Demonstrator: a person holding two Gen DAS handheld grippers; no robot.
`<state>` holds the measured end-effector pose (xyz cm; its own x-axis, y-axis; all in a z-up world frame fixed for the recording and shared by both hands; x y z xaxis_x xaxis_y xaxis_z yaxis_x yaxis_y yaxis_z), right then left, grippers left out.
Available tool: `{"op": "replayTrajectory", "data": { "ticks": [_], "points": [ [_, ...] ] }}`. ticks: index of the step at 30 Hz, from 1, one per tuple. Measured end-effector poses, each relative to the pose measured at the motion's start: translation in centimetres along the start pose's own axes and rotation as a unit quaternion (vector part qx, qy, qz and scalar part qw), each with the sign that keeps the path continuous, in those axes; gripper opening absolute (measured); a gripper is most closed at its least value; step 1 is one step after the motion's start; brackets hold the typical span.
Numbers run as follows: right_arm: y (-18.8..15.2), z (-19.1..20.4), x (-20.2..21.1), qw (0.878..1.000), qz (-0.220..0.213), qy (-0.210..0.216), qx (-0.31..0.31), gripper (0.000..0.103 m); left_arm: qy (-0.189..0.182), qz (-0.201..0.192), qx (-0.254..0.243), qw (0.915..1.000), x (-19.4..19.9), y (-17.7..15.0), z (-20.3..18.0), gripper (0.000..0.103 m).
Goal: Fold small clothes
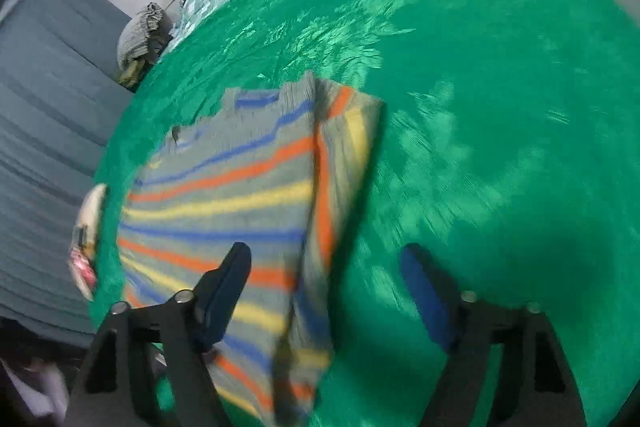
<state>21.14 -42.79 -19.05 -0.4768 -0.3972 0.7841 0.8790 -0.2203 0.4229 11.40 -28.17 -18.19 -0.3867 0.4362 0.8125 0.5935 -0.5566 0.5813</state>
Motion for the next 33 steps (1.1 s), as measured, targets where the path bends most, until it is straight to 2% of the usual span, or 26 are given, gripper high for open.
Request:
{"op": "replayTrajectory", "data": {
  "ticks": [1,3,5,6,8,11,15,17,21,25,26,27,28,29,30,33],
  "points": [
    [0.8,-0.1,-0.7,1.000,0.002,0.012,-0.002,0.064,-0.001,-0.005,-0.007,1.0000,-0.1,0.2,0.0,0.066],
    [2.0,0.0,-2.2,0.999,0.007,0.028,-0.012,0.058,-0.008,-0.015,-0.007,0.9998,-0.1,0.5,0.1,0.030],
    [3.1,0.2,-3.5,1.000,0.013,0.017,-0.009,0.036,-0.010,-0.024,0.004,0.9997,0.0,1.0,0.5,0.010],
    [3.5,0.3,-3.8,1.000,0.015,0.003,-0.006,0.013,-0.013,-0.031,0.017,0.9993,0.2,1.2,1.0,0.008],
    [4.2,0.9,-3.6,1.000,0.007,0.001,-0.011,0.013,-0.029,-0.045,0.052,0.9972,1.4,1.4,2.4,0.007],
    [5.6,4.3,-1.9,1.000,-0.023,0.013,0.015,0.013,-0.041,-0.083,0.126,0.9876,5.0,1.1,5.9,0.007],
    [7.4,11.8,-1.8,0.996,-0.034,0.041,0.068,0.013,-0.032,-0.122,0.221,0.9672,10.9,-1.6,12.2,0.007],
    [8.1,16.1,-3.3,0.993,-0.029,0.060,0.094,0.013,-0.023,-0.125,0.262,0.9568,12.7,-3.4,15.4,0.007],
    [8.1,24.8,-9.1,0.985,-0.001,0.081,0.150,0.013,0.009,-0.111,0.350,0.9303,14.6,-8.0,22.1,0.007],
    [7.1,29.6,-14.9,0.983,0.024,0.077,0.166,0.013,0.045,-0.091,0.408,0.9074,15.1,-12.6,26.9,0.008],
    [6.7,30.5,-16.2,0.982,0.026,0.082,0.166,0.019,0.052,-0.078,0.421,0.9023,14.9,-13.5,27.8,0.014],
    [6.2,31.2,-17.3,0.982,0.025,0.090,0.163,0.021,0.062,-0.058,0.436,0.8960,14.6,-14.7,28.8,0.025],
    [5.7,31.5,-18.2,0.983,0.027,0.099,0.154,0.037,0.072,-0.046,0.444,0.8921,14.5,-15.0,29.4,0.030],
    [5.3,31.5,-18.6,0.984,0.029,0.100,0.146,0.058,0.080,-0.040,0.449,0.8890,14.7,-16.1,29.4,0.036],
    [5.2,31.4,-18.8,0.986,0.025,0.097,0.136,0.063,0.078,-0.041,0.454,0.8869,15.2,-16.8,29.8,0.043],
    [4.4,29.6,-15.7,0.988,-0.013,0.092,0.122,0.063,0.061,-0.058,0.456,0.8862,16.9,-16.8,30.4,0.060]
  ]
}}
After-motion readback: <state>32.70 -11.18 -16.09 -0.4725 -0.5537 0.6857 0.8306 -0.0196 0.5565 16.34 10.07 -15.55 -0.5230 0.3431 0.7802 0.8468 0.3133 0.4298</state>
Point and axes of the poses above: each gripper's, at about its wrist camera, not at the fingertips, and x roughly against the way its jaws point, z to its left, y to its top, the point moved 4 cm from there along -x, roughly the way its jaws point, and after that the axes turned 11 degrees about x, right-handed, at the moved point
